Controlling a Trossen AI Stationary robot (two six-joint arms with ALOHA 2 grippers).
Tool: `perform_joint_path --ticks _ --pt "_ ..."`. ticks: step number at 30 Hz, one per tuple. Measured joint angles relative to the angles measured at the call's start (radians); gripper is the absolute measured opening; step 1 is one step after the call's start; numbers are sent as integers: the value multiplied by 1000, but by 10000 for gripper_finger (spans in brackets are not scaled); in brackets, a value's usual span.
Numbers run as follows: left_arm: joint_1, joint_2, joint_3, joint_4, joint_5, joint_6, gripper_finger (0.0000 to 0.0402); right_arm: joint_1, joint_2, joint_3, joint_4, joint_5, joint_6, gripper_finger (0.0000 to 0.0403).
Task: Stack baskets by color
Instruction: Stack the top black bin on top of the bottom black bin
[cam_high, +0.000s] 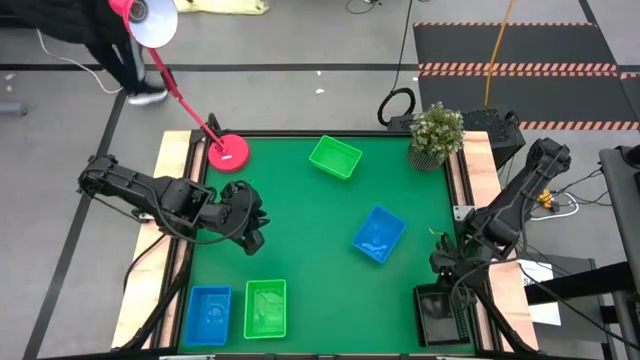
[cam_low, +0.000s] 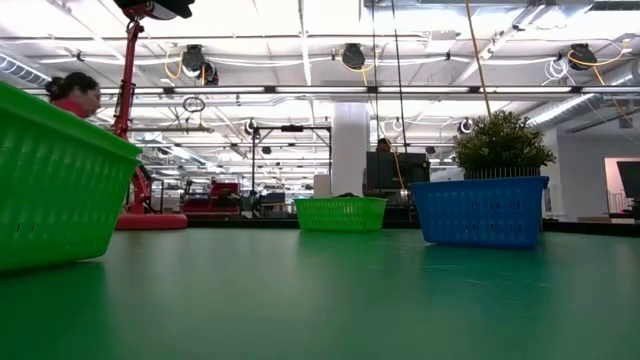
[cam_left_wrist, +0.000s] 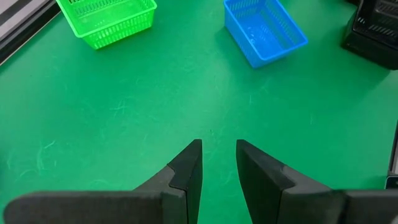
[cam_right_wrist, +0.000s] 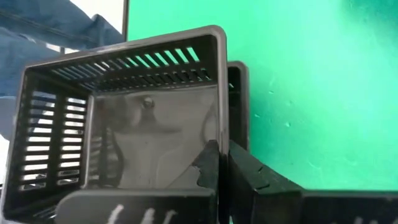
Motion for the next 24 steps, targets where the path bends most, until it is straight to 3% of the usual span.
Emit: perform_joint_path --ticks 15,24 --pt "0 0 0 0 0 -12 99 0 0 -65 43 -1 21 6" --pt "0 0 0 0 0 -10 99 0 0 -65 37 -1 43 62"
